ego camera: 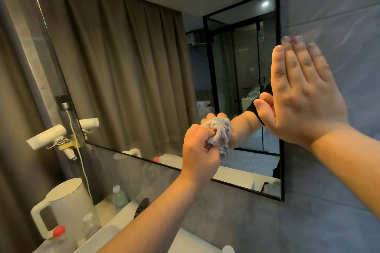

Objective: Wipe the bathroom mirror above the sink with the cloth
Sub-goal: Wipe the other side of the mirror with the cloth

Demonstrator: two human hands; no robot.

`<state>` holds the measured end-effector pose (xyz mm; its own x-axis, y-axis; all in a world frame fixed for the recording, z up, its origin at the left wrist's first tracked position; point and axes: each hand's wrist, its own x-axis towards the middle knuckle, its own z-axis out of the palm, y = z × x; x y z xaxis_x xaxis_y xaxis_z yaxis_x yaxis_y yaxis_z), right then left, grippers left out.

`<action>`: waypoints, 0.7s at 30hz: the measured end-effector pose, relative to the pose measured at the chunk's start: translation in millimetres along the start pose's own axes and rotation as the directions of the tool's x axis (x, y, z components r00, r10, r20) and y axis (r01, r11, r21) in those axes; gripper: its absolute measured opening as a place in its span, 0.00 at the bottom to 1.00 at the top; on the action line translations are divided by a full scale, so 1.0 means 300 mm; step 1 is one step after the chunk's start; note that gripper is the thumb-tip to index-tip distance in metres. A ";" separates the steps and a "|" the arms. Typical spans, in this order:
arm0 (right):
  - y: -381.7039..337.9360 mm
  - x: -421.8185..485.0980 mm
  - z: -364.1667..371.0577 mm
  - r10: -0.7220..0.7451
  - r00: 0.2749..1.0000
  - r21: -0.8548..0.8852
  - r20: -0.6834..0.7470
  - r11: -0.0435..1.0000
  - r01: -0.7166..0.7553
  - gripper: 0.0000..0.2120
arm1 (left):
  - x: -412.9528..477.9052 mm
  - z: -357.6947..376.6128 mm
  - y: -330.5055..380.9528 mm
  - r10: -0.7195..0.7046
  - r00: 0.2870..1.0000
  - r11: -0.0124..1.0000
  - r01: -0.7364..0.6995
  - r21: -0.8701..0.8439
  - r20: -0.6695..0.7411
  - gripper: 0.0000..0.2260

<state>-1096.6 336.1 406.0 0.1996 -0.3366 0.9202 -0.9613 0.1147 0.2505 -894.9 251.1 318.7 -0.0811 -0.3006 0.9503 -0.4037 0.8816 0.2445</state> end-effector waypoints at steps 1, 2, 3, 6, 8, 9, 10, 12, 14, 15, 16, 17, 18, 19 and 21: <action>0.002 -0.001 -0.006 0.004 1.000 -0.004 0.006 1.000 -0.004 0.40 | 0.001 -0.003 0.007 -0.002 1.000 1.000 0.002 0.007 0.008 0.13; 0.000 -0.001 -0.011 0.010 1.000 0.007 0.016 1.000 -0.010 0.40 | 0.001 -0.007 0.010 -0.010 1.000 1.000 0.009 0.013 0.023 0.12; -0.003 0.003 -0.014 0.013 1.000 0.034 0.022 0.999 -0.014 0.40 | 0.004 -0.014 0.015 -0.023 0.999 1.000 0.022 0.019 0.045 0.11; -0.015 -0.005 -0.053 0.046 0.997 0.189 0.068 0.980 -0.058 0.38 | 0.015 -0.038 0.036 -0.112 0.989 0.994 0.113 -0.004 0.099 0.09; -0.036 -0.062 -0.088 0.106 0.990 0.348 0.093 0.928 -0.132 0.35 | 0.024 -0.063 0.068 -0.265 0.958 0.959 0.273 -0.071 0.110 0.12; -0.059 -0.115 -0.113 0.165 0.980 0.439 0.112 0.877 -0.197 0.33 | 0.023 -0.081 0.095 -0.348 0.929 0.924 0.363 -0.122 0.124 0.14; -0.088 -0.180 -0.146 0.235 0.964 0.523 0.126 0.809 -0.266 0.31 | 0.017 -0.100 0.129 -0.413 0.897 0.879 0.438 -0.187 0.159 0.14; -0.146 -0.347 -0.217 0.344 0.924 0.637 0.166 0.678 -0.367 0.23 | -0.024 -0.138 0.223 -0.476 0.827 0.771 0.556 -0.312 0.298 0.12; -0.209 -0.516 -0.293 0.418 0.872 0.686 0.255 0.557 -0.468 0.16 | -0.100 -0.187 0.329 -0.489 0.749 0.642 0.656 -0.396 0.447 0.11; -0.238 -0.590 -0.330 0.459 0.830 0.696 0.319 0.481 -0.533 0.14 | -0.141 -0.213 0.379 -0.491 0.703 0.562 0.707 -0.430 0.514 0.10; -0.261 -0.657 -0.373 0.501 0.766 0.697 0.402 0.376 -0.611 0.14 | -0.184 -0.238 0.429 -0.496 0.651 0.470 0.758 -0.453 0.575 0.08; -0.280 -0.712 -0.424 0.530 0.685 0.687 0.499 0.240 -0.686 0.14 | -0.227 -0.265 0.476 -0.504 0.596 0.373 0.803 -0.464 0.626 0.08; -0.297 -0.748 -0.476 0.539 0.602 0.670 0.589 0.092 -0.737 0.13 | -0.268 -0.289 0.513 -0.508 0.548 0.287 0.835 -0.469 0.665 0.09; -0.313 -0.770 -0.529 0.532 0.518 0.641 0.670 -0.062 -0.765 0.12 | -0.310 -0.308 0.549 -0.505 0.506 0.210 0.858 -0.469 0.699 0.09; -0.330 -0.796 -0.637 0.488 0.445 0.601 0.751 -0.227 -0.766 0.24 | -0.392 -0.342 0.619 -0.488 0.452 0.106 0.880 -0.463 0.747 0.10</action>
<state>-1012.9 583.9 218.9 -0.5225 -0.7959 0.3057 -0.0493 -0.3297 -0.9428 -866.8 487.6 272.1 -0.5206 -0.8375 0.1658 0.3077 -0.0030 0.9515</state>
